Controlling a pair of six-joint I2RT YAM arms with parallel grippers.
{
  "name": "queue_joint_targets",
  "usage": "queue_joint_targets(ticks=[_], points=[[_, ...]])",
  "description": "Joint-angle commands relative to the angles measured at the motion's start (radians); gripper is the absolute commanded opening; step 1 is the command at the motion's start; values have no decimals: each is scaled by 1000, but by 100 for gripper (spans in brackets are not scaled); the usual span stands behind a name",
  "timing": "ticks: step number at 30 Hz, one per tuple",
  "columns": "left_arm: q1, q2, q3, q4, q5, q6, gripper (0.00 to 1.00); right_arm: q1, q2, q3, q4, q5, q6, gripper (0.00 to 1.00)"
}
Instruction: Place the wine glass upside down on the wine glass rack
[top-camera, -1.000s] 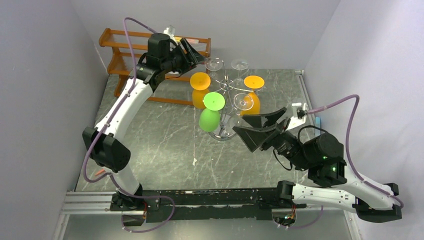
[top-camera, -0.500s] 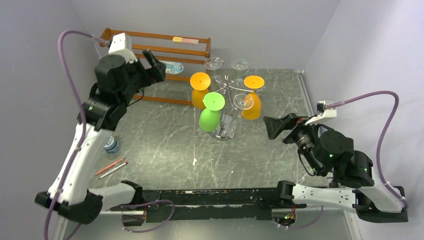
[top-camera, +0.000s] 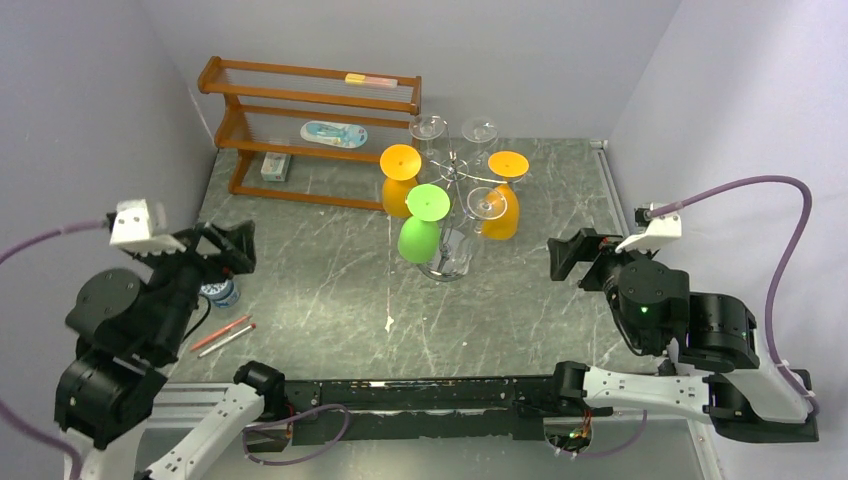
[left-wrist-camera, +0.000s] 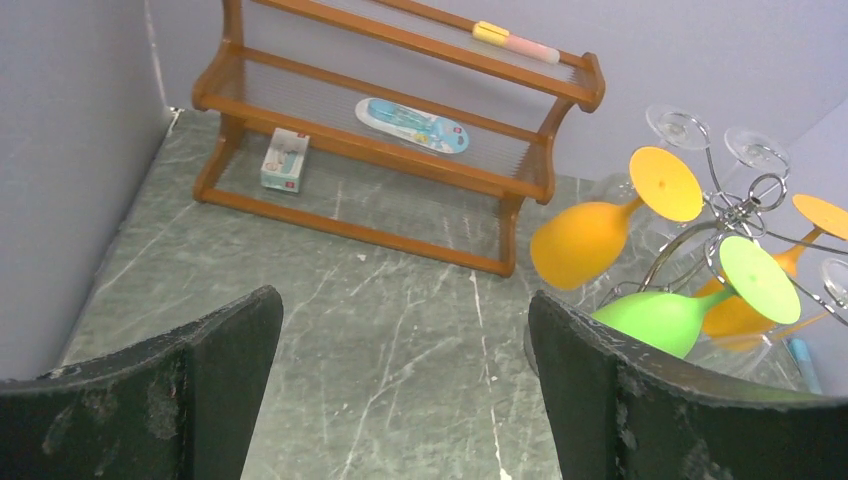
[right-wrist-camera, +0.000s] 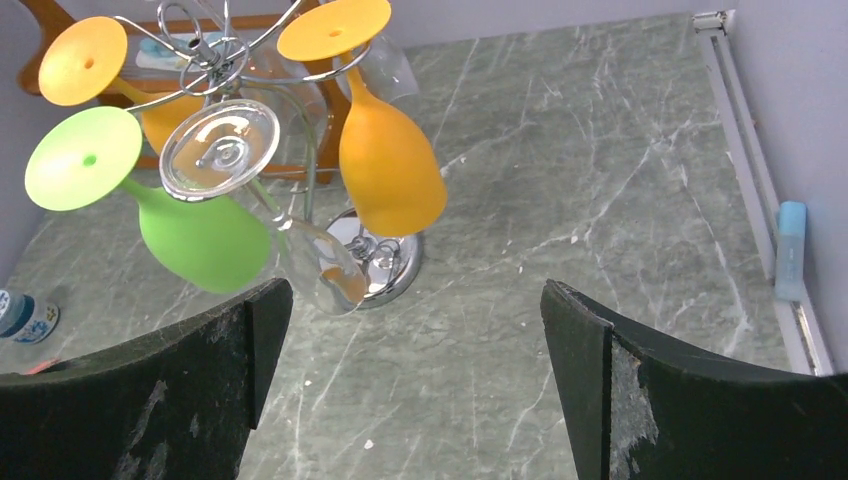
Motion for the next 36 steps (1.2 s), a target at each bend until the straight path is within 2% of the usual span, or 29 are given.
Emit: queue_joint_targets(ticks=[1,8,16,24,36], points=[[8,-85,-39,-95,-48,44,96,3,-34,23,20,31,-42,100],[9,-160,-13,-163,-33,85,97,3,-104,1,126,-3,-145,100],[10,-163,3,-194,-63,90,97,3,-81,1,103,7,-140,100],[10,-167,-13,-189,-55,88,96,2,-122,-45,177,-17,-176,100],[10,-174,-40,-179,-31,81,97,3,-127,-55,183,-33,-170,100]])
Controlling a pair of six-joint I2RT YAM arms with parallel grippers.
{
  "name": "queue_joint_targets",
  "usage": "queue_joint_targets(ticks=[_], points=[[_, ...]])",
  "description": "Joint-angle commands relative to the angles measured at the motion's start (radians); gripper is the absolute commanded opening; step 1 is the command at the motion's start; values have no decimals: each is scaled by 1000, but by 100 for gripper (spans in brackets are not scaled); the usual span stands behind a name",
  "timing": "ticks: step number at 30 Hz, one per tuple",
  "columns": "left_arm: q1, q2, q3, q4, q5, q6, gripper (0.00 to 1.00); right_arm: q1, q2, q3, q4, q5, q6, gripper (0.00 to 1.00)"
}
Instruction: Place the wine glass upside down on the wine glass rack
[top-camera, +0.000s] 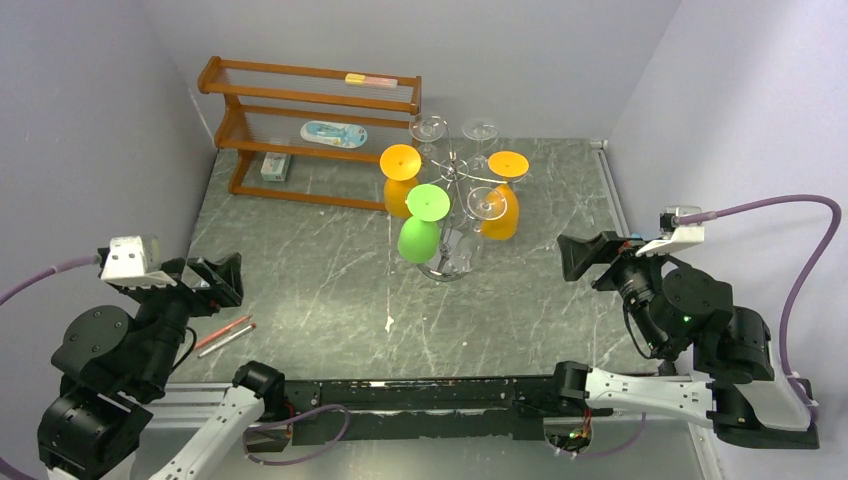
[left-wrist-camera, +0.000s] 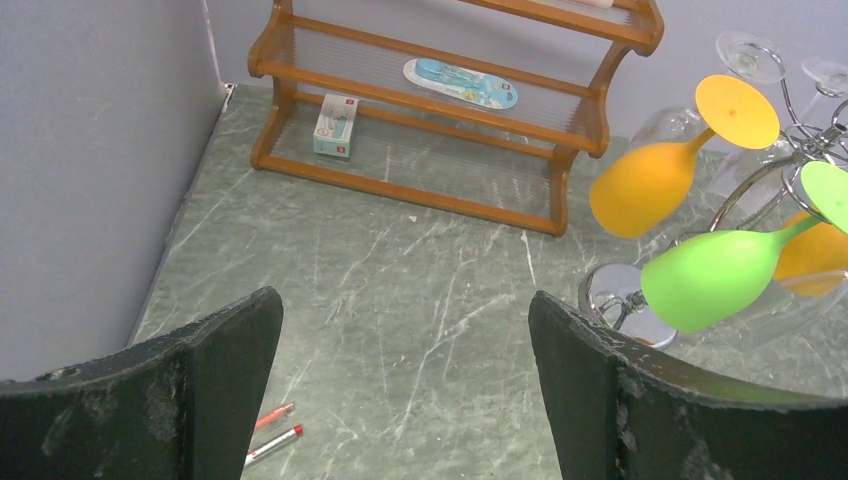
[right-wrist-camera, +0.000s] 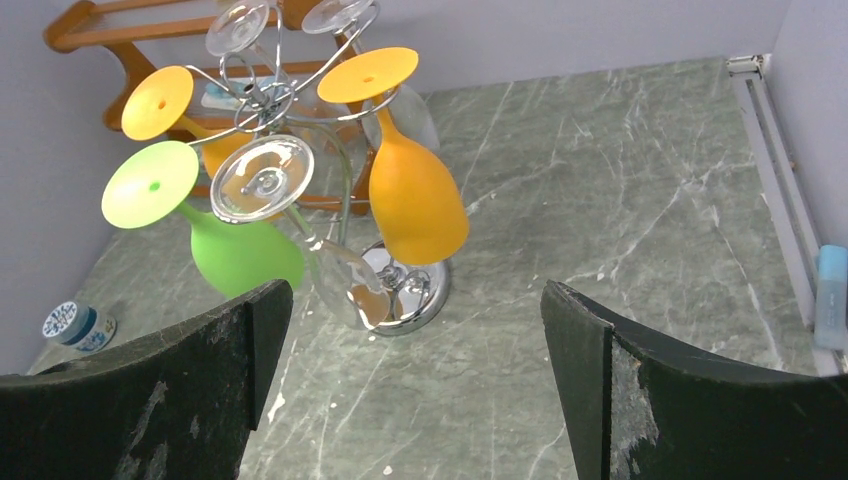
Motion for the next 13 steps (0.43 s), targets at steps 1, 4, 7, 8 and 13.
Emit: queue_joint_targets(ticks=[1,4,7,8,13], points=[[10,-13,-11,-13,9,10,96,3,-18,-12,18,-5,-13,100],[10,-13,-13,-13,7,6,97,2,-19,-15,20,-6,-10,100],[10,-13,-16,-13,7,5,96,3,-20,-19,21,-6,-10,100],[10,-14,-18,-13,8,4,96,2,-20,-19,22,-7,-13,100],[10,-16,-19,-11,6,2,96,2,-12,-18,16,-5,-16,100]])
